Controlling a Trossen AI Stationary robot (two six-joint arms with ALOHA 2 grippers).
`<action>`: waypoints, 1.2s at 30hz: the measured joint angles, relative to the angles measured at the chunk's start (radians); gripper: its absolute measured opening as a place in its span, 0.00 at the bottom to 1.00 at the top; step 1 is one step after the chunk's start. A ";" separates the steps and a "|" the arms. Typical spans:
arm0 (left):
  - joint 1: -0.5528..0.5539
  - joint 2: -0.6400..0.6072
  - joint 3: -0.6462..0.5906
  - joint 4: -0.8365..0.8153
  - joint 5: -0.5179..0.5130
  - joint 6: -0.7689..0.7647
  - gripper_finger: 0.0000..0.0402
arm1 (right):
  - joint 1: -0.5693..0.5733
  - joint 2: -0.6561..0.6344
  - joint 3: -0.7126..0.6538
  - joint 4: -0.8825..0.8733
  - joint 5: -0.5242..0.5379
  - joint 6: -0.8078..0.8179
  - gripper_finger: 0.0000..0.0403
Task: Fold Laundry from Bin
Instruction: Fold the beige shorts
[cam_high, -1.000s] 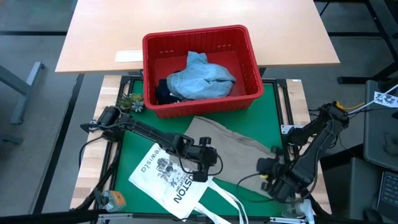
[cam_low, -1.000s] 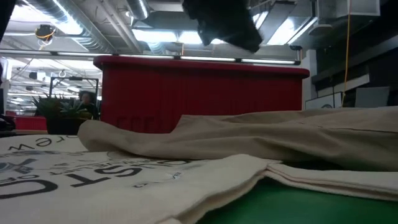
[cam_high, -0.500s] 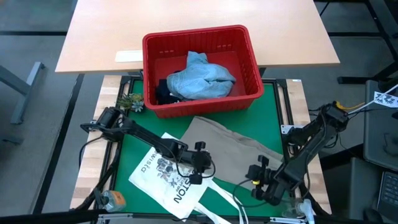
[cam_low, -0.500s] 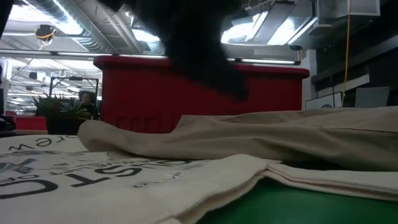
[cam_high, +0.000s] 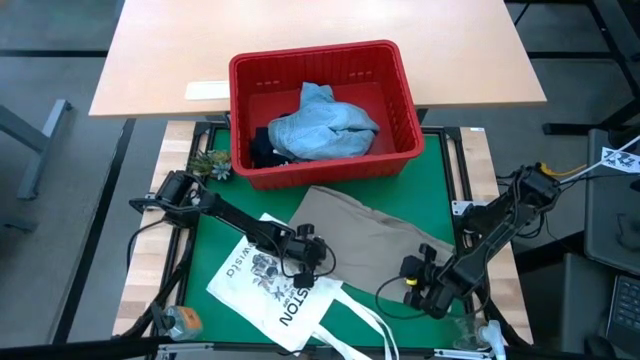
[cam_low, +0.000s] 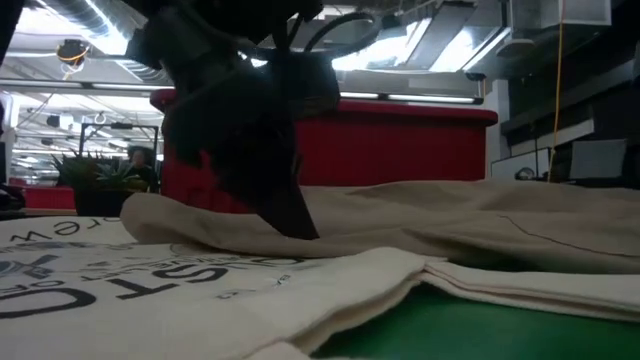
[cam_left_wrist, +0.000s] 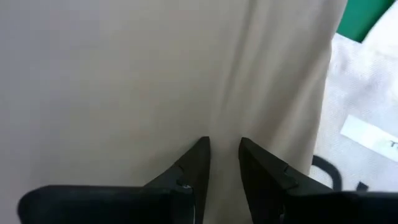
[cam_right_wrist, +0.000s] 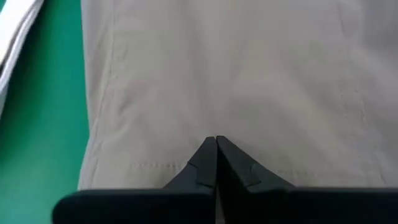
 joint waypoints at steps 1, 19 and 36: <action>0.000 -0.004 0.008 -0.005 0.004 0.000 0.21 | 0.000 -0.003 0.015 -0.017 -0.003 -0.002 0.01; 0.120 -0.047 0.174 0.143 -0.123 0.025 0.21 | -0.007 -0.014 0.313 -0.636 0.312 0.023 0.01; 0.276 0.160 0.174 0.263 -0.202 -0.011 0.21 | -0.291 -0.012 0.014 -0.560 0.158 0.035 0.01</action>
